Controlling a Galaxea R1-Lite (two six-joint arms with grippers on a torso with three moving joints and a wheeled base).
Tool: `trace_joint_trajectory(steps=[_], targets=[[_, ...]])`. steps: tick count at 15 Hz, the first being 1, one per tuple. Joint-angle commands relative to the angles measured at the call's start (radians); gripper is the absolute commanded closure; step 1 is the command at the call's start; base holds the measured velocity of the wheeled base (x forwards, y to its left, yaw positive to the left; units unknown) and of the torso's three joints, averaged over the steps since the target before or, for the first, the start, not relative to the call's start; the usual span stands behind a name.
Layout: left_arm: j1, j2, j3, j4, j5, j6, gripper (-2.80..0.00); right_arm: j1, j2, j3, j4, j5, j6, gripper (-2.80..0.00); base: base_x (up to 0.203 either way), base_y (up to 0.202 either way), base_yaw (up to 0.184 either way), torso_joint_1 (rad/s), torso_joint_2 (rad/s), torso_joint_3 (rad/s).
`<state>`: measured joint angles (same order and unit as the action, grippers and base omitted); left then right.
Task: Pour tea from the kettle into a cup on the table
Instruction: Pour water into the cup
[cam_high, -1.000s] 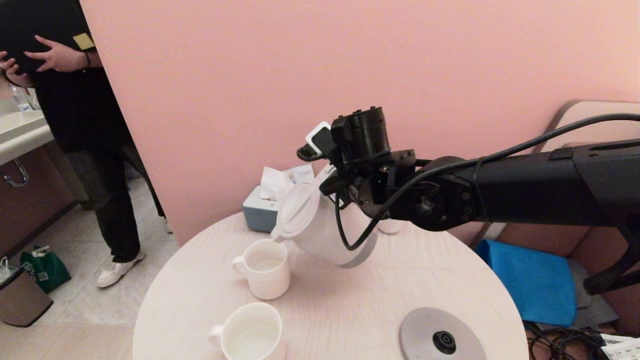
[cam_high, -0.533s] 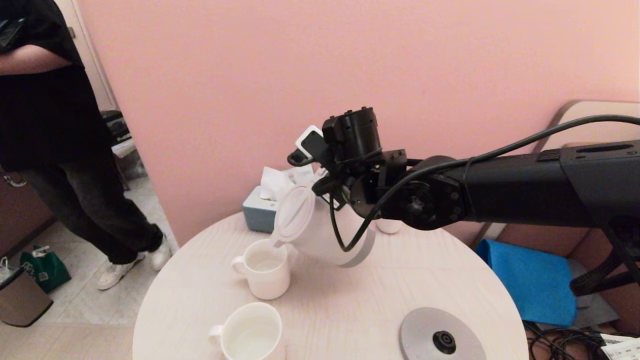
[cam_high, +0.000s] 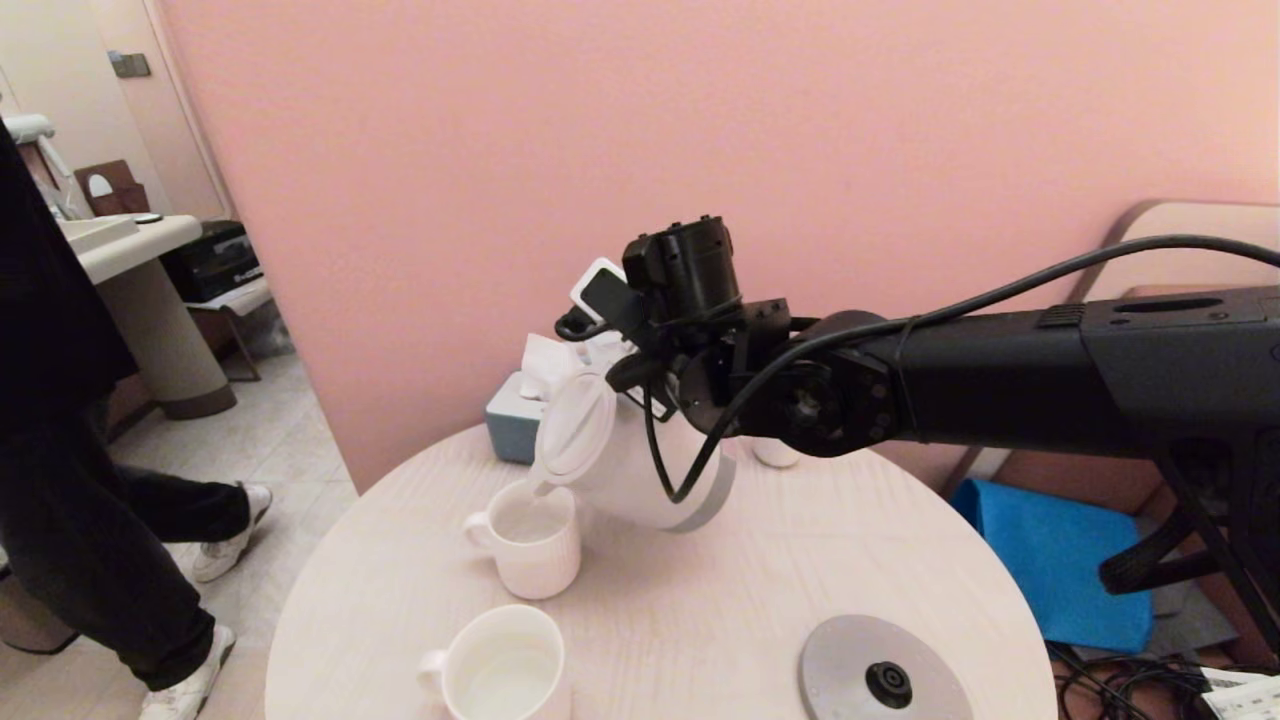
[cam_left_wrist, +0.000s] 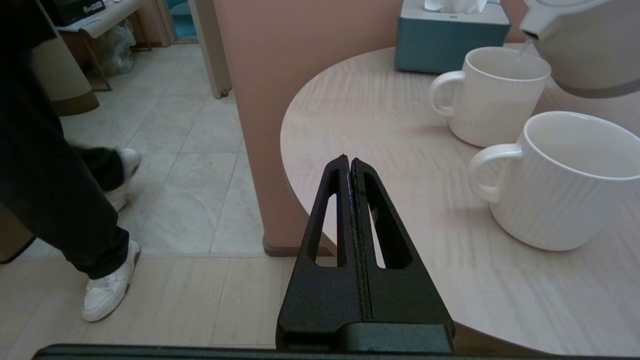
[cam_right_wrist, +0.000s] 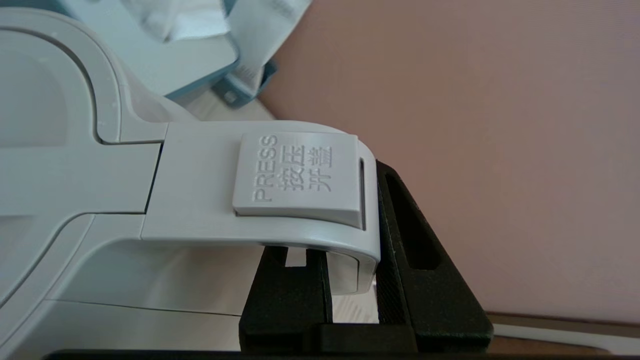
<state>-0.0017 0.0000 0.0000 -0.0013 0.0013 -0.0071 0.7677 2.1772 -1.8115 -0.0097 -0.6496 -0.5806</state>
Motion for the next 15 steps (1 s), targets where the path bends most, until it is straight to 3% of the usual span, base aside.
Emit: trace_joint_trajectory(steps=[1,10,15], targets=[[0.000,0.000,0.000,0.000,0.000,-0.001,0.00,0.002,0.006,-0.015,0.017,-0.004,-0.005,0.00,0.000,0.000,0.000,0.000,0.00,0.000],[0.000,0.002,0.000,0.000,0.000,-0.001,0.00,0.002,0.013,-0.025,0.030,-0.007,-0.045,0.00,0.000,0.000,0.000,0.000,0.00,0.000],[0.000,0.000,0.000,0.000,0.000,-0.001,0.00,0.004,0.037,-0.102,0.086,-0.011,-0.050,0.00,0.000,0.000,0.000,0.000,0.00,0.000]])
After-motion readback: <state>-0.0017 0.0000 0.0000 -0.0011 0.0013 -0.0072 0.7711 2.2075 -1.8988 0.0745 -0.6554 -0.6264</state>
